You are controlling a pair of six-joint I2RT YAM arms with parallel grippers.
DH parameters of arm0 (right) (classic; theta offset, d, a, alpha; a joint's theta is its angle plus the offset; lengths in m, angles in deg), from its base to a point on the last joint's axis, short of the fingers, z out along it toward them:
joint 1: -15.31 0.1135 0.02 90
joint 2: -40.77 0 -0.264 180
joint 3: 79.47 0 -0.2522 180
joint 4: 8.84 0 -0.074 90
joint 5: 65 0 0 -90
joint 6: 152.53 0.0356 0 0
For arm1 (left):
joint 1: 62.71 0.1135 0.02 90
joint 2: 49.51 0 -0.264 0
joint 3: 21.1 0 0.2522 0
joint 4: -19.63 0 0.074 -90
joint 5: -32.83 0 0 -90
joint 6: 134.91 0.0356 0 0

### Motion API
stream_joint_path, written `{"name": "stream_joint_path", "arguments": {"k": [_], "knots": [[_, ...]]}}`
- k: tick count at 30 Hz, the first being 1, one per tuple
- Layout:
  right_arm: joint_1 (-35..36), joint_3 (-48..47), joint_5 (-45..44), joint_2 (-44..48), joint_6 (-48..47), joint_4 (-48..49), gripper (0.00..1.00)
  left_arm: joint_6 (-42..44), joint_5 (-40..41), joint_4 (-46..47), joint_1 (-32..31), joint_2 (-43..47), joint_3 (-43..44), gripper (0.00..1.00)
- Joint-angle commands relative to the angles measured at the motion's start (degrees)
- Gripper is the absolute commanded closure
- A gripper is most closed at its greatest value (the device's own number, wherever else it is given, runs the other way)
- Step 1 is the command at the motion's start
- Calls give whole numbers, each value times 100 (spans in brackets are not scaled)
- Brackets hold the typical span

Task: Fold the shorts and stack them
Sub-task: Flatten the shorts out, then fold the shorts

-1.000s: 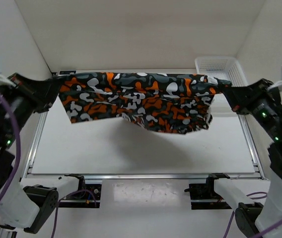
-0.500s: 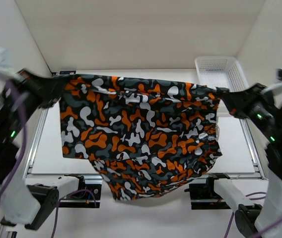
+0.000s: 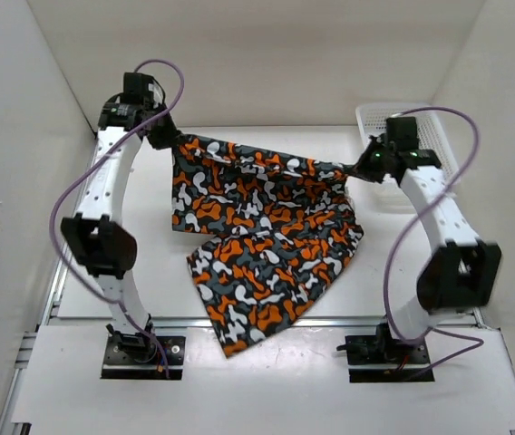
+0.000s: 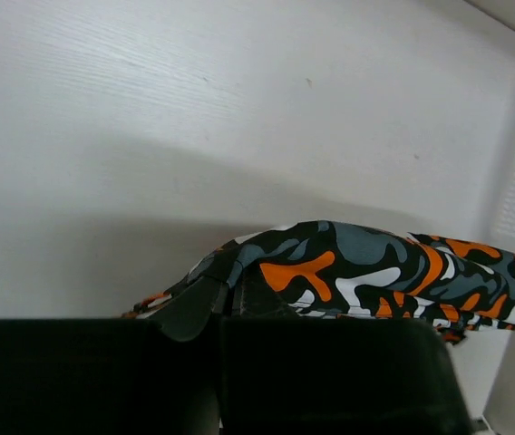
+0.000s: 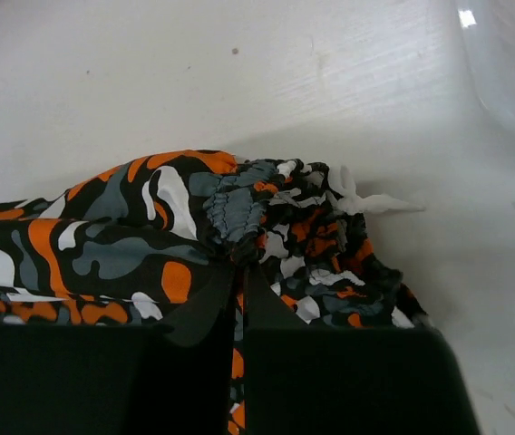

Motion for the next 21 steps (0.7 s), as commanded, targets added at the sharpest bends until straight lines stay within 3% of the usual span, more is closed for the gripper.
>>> {"name": "stream_joint_path", "arguments": {"k": [1,7,10,14,21], "knots": [[37,-740,-646,-876,-196,613,100,234,813,373,395,-474,625,90],[89,-2743,-409,-2986,-196,263,100,287,832,321,667,-1591,1977,90],[142,-3676,-347,-3594,-248,-55,100,340,585,259,738,-1593,2025,90],[195,-3371,-277,-3306,-248,-107,100,454,585,259,685,-821,1077,90],[195,-1553,-154,-2023,-248,130,100,516,716,312,299,1227,-1093,90]]}}
